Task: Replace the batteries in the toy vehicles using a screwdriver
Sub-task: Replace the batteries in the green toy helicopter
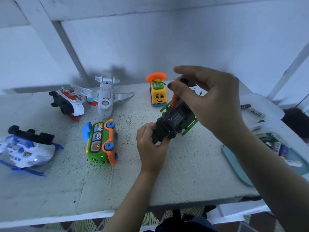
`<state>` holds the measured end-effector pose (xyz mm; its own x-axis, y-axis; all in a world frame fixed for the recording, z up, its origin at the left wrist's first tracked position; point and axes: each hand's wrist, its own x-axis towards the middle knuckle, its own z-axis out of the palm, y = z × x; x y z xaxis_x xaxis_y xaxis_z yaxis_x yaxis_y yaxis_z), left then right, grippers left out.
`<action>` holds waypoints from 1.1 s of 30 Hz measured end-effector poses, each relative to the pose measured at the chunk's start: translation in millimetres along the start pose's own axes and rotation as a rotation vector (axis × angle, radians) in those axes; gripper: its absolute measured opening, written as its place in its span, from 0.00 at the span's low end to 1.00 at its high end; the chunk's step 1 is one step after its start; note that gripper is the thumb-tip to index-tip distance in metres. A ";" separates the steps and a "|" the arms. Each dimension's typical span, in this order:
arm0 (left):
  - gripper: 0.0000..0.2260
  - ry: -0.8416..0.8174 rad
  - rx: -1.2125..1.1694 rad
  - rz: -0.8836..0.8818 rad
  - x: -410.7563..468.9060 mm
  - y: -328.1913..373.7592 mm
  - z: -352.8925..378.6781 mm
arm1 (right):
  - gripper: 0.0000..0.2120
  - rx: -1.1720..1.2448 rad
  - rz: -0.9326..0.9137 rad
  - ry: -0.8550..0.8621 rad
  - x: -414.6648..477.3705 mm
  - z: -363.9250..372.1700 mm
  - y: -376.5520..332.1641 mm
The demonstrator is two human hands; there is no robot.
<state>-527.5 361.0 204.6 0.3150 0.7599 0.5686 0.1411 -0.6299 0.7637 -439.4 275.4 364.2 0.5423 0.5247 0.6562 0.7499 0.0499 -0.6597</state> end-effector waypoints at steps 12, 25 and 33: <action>0.16 -0.014 0.002 -0.017 -0.3 -2.6 0.8 | 0.07 0.043 -0.021 0.023 -9.6 0.7 4.2; 0.16 -0.012 0.007 -0.021 0.3 -2.5 0.8 | 0.14 0.063 -0.042 -0.071 -8.3 -8.7 8.6; 0.17 -0.010 0.004 -0.021 -0.9 -2.2 1.2 | 0.09 0.125 -0.004 -0.094 -2.0 -7.7 15.8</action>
<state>-527.0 361.5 202.0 0.3213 0.7713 0.5494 0.1520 -0.6146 0.7740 -425.8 268.6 355.3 0.4969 0.6012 0.6258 0.6958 0.1549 -0.7013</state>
